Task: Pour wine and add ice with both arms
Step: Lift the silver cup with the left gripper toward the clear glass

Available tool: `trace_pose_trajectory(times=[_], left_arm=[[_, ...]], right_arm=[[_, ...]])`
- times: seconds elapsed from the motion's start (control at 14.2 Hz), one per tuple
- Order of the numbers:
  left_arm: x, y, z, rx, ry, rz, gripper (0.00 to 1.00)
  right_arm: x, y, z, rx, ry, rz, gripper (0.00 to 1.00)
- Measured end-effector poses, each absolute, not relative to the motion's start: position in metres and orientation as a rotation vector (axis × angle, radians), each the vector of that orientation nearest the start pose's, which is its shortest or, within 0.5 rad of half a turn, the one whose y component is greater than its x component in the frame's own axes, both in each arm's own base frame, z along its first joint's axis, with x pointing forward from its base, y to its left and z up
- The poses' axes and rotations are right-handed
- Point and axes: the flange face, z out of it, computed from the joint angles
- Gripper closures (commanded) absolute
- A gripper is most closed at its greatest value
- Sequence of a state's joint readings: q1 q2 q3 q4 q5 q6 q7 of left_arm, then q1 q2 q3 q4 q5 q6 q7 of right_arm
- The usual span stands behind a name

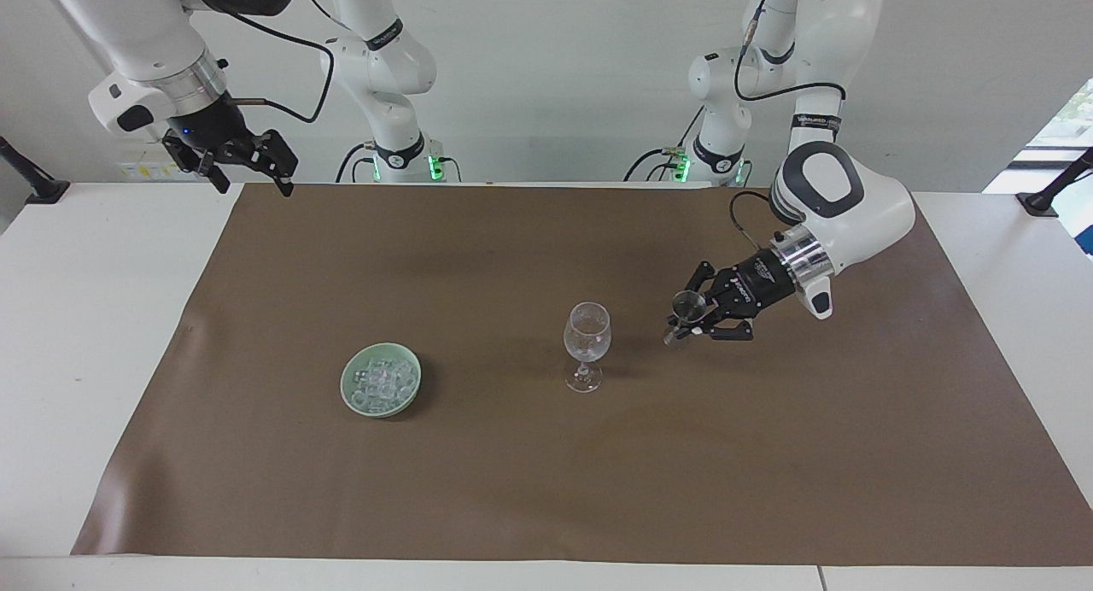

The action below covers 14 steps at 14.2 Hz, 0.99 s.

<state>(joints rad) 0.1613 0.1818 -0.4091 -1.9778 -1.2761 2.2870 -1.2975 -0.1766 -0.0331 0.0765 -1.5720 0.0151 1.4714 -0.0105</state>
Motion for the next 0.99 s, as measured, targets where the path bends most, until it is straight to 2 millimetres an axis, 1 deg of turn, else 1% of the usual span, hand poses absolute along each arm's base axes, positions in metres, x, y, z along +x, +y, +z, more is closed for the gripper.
trace_pose_trajectory(times=[0.21,0.49,0.85,0.99], left_arm=[[0.584,-0.179,0.413,1.270,1.797,-0.776,1.00],[0.581,-0.189,0.416,1.273,1.798,-0.750,1.00],[0.573,-0.216,0.422,1.268,1.805,-0.692,1.00],[0.572,-0.221,0.423,1.268,1.804,-0.675,1.00]], right_arm=[[0.531,-0.051,0.634,-3.121,0.139,0.104,0.00],[0.531,-0.051,0.634,-3.121,0.139,0.104,0.00],[0.531,-0.051,0.634,-3.121,0.139,0.104,0.00],[0.531,-0.051,0.634,-3.121,0.139,0.104,0.00]])
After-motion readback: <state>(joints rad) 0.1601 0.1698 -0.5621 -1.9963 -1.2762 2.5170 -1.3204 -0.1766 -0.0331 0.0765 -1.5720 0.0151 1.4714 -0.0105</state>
